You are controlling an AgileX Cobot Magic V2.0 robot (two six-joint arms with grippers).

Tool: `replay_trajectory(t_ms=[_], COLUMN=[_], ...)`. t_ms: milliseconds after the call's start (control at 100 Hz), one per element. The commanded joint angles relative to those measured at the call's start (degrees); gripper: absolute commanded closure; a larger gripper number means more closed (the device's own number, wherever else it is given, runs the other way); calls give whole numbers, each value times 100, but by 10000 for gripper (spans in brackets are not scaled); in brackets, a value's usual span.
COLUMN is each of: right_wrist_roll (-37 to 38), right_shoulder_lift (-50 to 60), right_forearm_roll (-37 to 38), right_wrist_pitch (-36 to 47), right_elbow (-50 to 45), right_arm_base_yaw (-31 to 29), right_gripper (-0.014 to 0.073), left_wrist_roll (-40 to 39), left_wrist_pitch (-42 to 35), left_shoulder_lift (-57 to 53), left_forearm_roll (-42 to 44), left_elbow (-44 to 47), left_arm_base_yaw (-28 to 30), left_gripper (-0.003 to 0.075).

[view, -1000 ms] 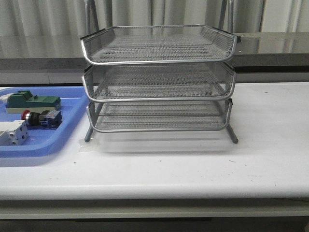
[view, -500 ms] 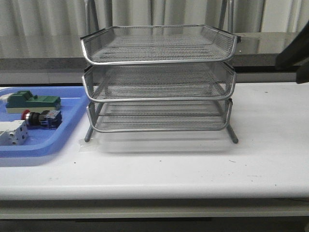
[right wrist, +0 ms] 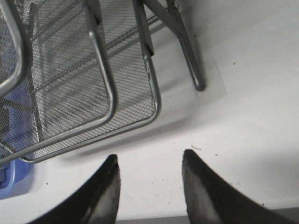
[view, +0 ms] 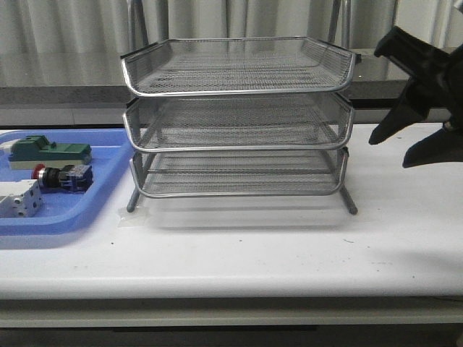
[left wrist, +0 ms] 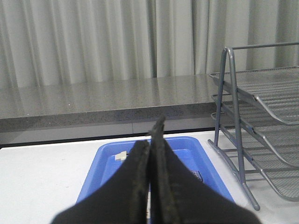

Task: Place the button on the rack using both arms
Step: 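Reach the right gripper to the middle tier's front rim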

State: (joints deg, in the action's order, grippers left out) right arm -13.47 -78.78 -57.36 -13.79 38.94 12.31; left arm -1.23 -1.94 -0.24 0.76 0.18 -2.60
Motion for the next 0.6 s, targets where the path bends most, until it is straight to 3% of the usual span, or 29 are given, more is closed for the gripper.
replay_trajectory(t_ms=[0,590], right_wrist_roll=[-83,-98], right_shoulder_lift=[12,-567], right_forearm_roll=[-130,-174], right_wrist_pitch=[182,-10], right_elbow=[341,800], right_arm_base_yaw=[11,11], right_gripper=[254,254], left_wrist_roll=[-36,-36], left_wrist_pitch=[-453,-453], left_shoulder_lift=[-182,-182], left_forearm_roll=[-7,-7], left_elbow=[189,189], left_arm_base_yaw=[6,6], left_gripper=[741,741])
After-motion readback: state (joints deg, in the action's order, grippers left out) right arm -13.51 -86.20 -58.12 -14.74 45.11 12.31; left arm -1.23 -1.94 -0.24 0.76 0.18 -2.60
